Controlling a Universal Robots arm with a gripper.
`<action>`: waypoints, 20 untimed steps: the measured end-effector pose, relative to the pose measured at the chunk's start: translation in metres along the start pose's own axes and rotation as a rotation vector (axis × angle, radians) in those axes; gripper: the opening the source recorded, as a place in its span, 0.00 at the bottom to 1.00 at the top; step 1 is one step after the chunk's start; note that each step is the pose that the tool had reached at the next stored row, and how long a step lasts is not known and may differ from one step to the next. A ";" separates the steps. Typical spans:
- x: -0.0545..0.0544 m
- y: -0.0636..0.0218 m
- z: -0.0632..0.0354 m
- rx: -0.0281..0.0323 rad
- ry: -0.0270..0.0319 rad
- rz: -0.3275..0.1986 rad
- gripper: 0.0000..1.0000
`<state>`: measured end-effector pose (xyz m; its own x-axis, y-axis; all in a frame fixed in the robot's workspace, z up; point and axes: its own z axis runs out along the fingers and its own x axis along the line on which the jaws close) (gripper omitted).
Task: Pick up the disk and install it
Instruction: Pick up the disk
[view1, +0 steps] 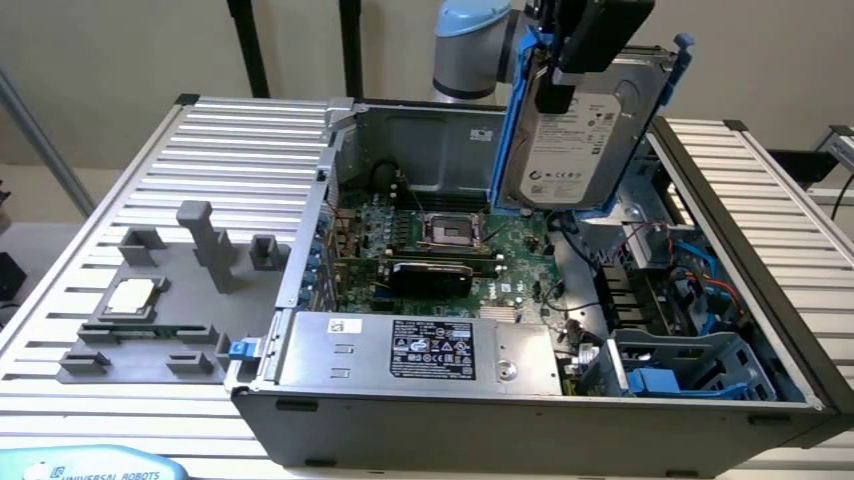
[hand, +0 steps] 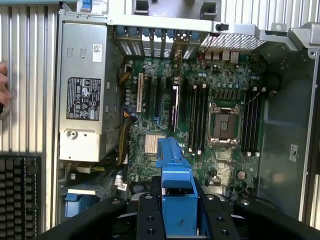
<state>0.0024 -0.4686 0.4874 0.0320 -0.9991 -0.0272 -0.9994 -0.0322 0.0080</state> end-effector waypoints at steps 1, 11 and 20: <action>0.003 -0.0026 0.0002 0.0000 -0.0001 0.000 0.33; 0.040 -0.0100 0.0017 0.0000 -0.0001 0.000 0.33; 0.075 -0.0127 0.0032 0.0000 -0.0001 0.000 0.33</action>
<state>0.0175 -0.5431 0.4821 0.0319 -0.9991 -0.0273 -0.9995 -0.0321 0.0079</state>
